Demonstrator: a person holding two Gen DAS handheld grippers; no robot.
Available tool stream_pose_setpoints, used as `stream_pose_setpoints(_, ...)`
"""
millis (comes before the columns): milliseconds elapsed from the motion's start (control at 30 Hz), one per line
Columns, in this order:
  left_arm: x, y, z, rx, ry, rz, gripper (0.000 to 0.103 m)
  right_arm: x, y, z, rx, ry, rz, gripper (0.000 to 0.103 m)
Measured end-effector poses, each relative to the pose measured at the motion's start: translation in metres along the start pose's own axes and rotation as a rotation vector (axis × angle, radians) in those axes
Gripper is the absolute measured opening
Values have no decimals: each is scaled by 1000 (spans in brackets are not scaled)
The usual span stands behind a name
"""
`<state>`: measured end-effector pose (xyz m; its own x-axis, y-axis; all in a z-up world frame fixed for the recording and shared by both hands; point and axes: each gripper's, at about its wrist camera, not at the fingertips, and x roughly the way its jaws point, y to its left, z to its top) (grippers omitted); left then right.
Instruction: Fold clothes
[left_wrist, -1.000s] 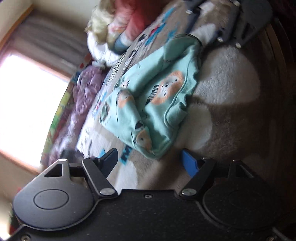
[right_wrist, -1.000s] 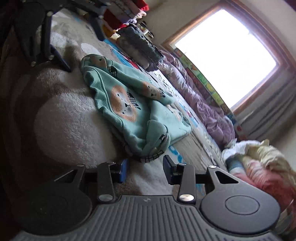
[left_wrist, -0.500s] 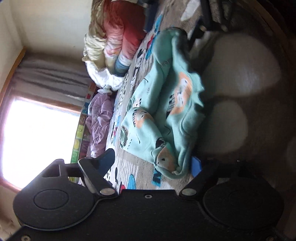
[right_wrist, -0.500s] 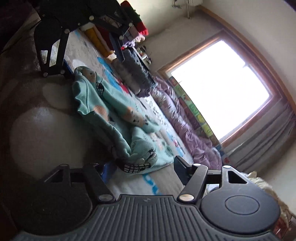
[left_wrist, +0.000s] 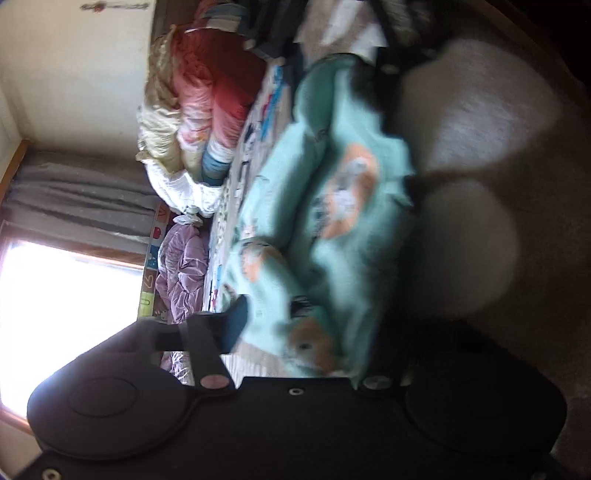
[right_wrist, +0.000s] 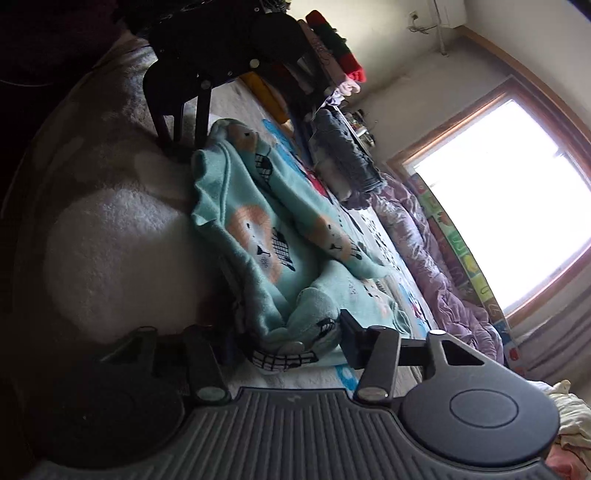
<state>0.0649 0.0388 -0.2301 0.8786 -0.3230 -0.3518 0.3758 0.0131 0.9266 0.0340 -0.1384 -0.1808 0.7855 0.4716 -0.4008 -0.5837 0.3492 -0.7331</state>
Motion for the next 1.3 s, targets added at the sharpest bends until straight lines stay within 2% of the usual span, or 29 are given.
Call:
stream_pose_setpoints(33, 1, -4, 1, 6, 6, -1, 26, 0, -1, 0, 12, 0, 12, 43)
stream_pose_setpoints(167, 5, -2, 4, -73, 43, 21, 26, -1, 0, 2, 64, 11, 23, 37)
stream_pose_setpoints(233, 4, -4, 6, -81, 59, 24, 21, -3, 0, 4, 83, 22, 19, 36)
stream_pose_setpoints(400, -6, -1, 14, -93, 88, 32, 19, -13, 0, 11, 111, 46, -3, 35)
stream_pose_setpoints(500, -22, -2, 21, -86, 82, 28, 19, -28, 2, 17, 127, 50, -7, 34)
stream_pose_setpoints(733, -75, -18, 40, -68, 63, -9, 19, -81, 22, 29, 128, 47, 51, 34)
stream_pose_setpoints(867, -111, -13, 56, -87, 40, -38, 19, -117, 24, 38, 146, 28, 72, 34)
stream_pose_setpoints(1033, -132, 24, 63, -210, 6, -105, 20, -147, 10, 42, 223, -17, 58, 34)
stream_pose_setpoints(1200, -123, 77, 52, -421, -32, -135, 21, -150, -26, 42, 397, -75, 35, 34)
stream_pose_setpoints(1300, -115, 96, 44, -536, -61, -157, 21, -146, -50, 37, 501, -108, 27, 34)
